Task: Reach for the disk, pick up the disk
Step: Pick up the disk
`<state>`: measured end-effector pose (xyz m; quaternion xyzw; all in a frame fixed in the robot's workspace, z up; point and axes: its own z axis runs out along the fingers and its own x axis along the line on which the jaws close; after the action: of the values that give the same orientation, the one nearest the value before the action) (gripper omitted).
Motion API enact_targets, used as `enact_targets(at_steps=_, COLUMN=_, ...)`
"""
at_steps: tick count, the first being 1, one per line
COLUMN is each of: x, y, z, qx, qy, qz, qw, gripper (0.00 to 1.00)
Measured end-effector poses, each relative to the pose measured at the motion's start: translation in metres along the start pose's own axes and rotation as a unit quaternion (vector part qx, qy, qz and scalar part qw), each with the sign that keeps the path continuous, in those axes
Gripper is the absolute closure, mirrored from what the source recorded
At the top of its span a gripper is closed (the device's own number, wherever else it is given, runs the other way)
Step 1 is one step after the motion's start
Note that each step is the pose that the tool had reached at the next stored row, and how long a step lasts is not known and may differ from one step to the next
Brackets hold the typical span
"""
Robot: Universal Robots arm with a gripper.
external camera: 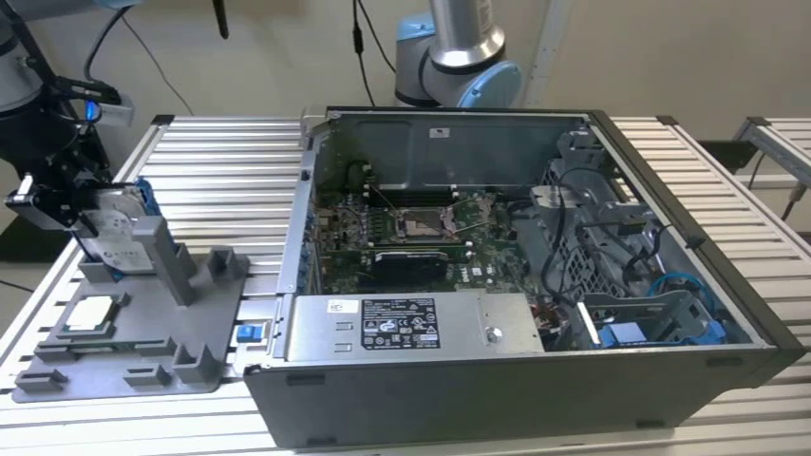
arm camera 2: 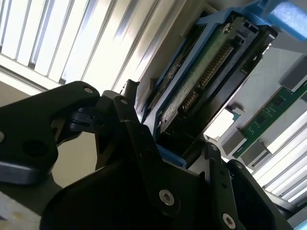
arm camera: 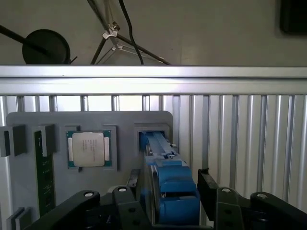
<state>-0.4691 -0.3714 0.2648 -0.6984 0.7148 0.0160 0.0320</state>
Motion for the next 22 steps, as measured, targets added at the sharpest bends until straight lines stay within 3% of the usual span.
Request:
enact_targets(at_steps=5, x=0.0002, y=0.0, z=0.0, qx=0.0, qy=0.0, qz=0.0, qw=1.0, gripper=0.0)
enact_targets(at_steps=6, x=0.0002, y=0.0, z=0.0, qx=0.0, qy=0.0, qz=0.0, qw=1.0, gripper=1.0)
enact_targets(at_steps=22, x=0.0009, y=0.0, z=0.0001, qx=0.0, qy=0.0, qz=0.0, qw=1.0, gripper=1.0)
